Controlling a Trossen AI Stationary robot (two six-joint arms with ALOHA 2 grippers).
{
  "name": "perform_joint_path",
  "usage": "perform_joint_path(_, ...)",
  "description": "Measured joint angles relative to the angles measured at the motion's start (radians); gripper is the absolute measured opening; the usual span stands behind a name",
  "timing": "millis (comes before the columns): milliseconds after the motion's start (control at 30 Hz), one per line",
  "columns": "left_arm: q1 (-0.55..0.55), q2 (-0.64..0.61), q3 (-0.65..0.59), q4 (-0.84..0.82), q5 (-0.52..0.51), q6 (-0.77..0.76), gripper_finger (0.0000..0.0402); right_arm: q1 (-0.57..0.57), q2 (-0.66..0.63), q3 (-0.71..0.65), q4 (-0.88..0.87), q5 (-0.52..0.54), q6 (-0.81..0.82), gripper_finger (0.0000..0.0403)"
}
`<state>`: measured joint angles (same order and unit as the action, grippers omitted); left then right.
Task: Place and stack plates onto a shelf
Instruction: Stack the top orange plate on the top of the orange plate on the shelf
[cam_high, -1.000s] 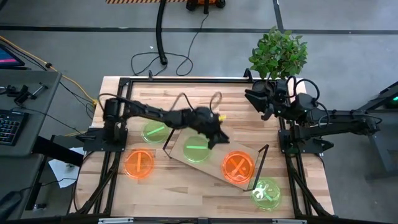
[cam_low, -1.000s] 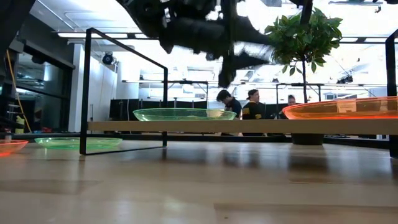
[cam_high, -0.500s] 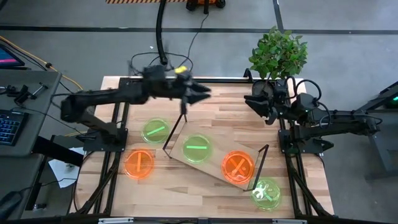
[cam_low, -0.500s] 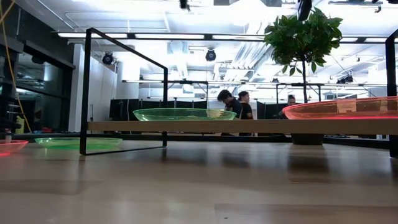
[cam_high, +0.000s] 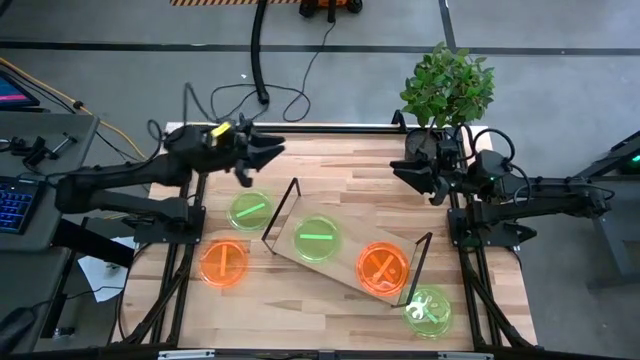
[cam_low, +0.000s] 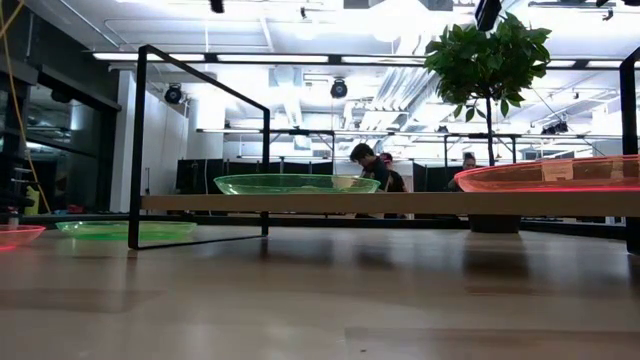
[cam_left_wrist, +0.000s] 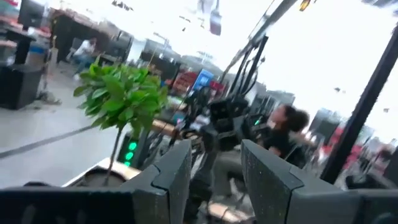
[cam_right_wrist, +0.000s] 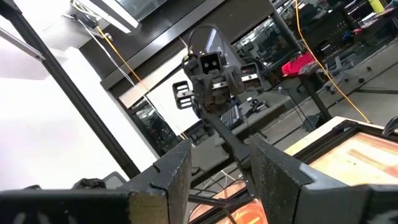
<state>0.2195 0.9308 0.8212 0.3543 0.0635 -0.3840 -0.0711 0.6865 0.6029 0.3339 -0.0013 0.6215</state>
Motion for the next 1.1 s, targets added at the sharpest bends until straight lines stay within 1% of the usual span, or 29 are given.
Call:
perform_joint_path(133,0.003,-0.088,-0.067,0.035,-0.021,-0.026,0.0128,0.0,0.0,0.005,-0.012,-0.006,0.016,0.0144)
perform_joint_path(200,0.003,-0.114,-0.074,0.025,-0.048,-0.026,0.0128,0.011,0.002,0.043,-0.089,-0.025,0.022,0.0138)
perform_joint_path(300,0.003,-0.134,-0.074,0.025,-0.054,-0.026,0.0128,0.061,0.016,0.157,-0.28,-0.034,-0.019,0.0115)
perform_joint_path(400,0.003,-0.141,-0.074,0.019,-0.054,-0.026,0.0128,0.14,0.057,0.304,-0.54,-0.034,-0.052,0.0073)
perform_joint_path(500,0.003,-0.14,-0.074,0.004,-0.054,-0.027,0.0128,0.241,0.113,0.434,-0.804,-0.034,-0.021,0.002)
perform_joint_path(533,0.003,-0.14,-0.074,0.004,-0.054,-0.027,0.0128,0.282,0.134,0.469,-0.88,-0.034,0.012,0.001)
perform_joint_path(633,0.003,-0.14,-0.074,0.006,-0.083,-0.039,0.0128,0.42,0.189,0.518,-1.032,-0.041,0.165,0.0011)
perform_joint_path(733,0.003,-0.14,-0.074,0.01,-0.108,-0.05,0.0128,0.591,0.237,0.52,-1.106,-0.059,0.373,0.0004)
perform_joint_path(800,0.003,-0.14,-0.074,0.011,-0.118,-0.05,0.0128,0.727,0.27,0.507,-1.121,-0.041,0.514,0.0003)
perform_joint_path(867,0.003,-0.14,-0.074,0.01,-0.121,-0.049,0.0128,0.858,0.304,0.484,-1.131,0.015,0.648,0.0002)
perform_joint_path(967,0.003,-0.14,-0.074,0.01,-0.121,-0.05,0.0128,1.045,0.354,0.438,-1.117,0.126,0.859,0.0001)
perform_joint_path(1033,0.003,-0.14,-0.074,0.01,-0.121,-0.05,0.0128,1.148,0.39,0.401,-1.116,0.187,0.998,0.0)
perform_joint_path(1100,0.003,-0.14,-0.074,0.01,-0.121,-0.05,0.0128,1.222,0.423,0.354,-1.104,0.24,1.129,0.0)
